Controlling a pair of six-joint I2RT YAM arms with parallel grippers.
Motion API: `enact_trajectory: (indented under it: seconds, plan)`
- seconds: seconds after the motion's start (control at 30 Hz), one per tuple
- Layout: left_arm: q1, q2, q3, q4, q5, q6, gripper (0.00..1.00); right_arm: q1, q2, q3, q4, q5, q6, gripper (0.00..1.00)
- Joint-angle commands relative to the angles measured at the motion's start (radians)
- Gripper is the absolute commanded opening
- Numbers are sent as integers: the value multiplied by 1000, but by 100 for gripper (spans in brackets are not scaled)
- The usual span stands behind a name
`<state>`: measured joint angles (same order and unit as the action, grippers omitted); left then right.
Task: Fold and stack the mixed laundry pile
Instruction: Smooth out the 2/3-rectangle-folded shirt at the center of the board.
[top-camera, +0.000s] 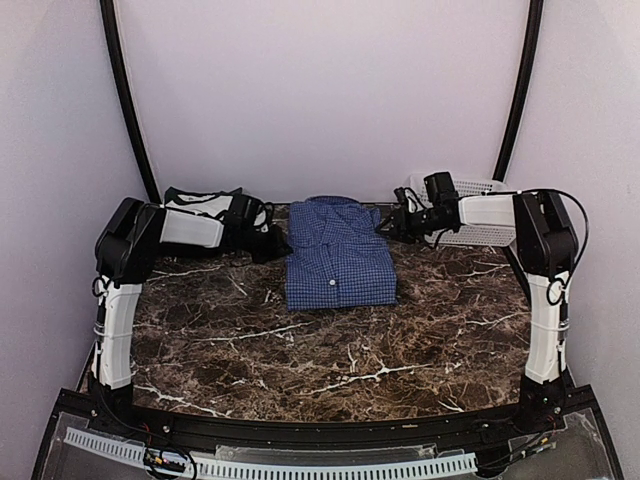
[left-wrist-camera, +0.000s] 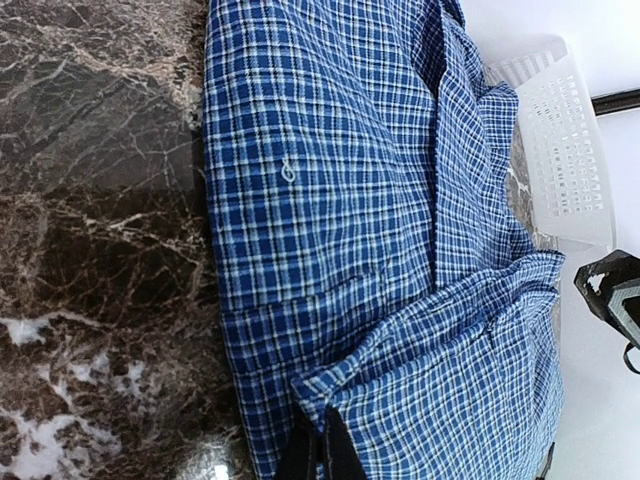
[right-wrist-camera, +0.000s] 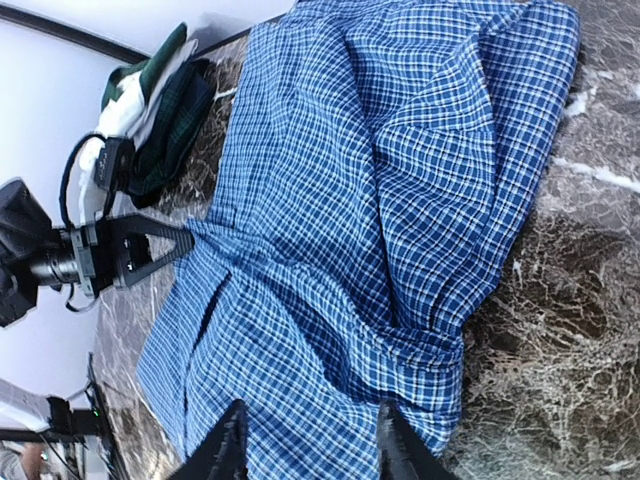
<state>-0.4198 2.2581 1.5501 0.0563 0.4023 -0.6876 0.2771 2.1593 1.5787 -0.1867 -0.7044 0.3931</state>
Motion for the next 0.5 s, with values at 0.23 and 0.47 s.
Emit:
enact_trajectory:
  seconds: [0.23, 0.47]
  plan:
    - [26, -196, -83, 65, 33, 91, 70, 53, -254, -141, -24, -72, -29, 72]
    - [-51, -399, -274, 194, 178, 58, 99, 114, -374, -326, 113, -221, 109, 98]
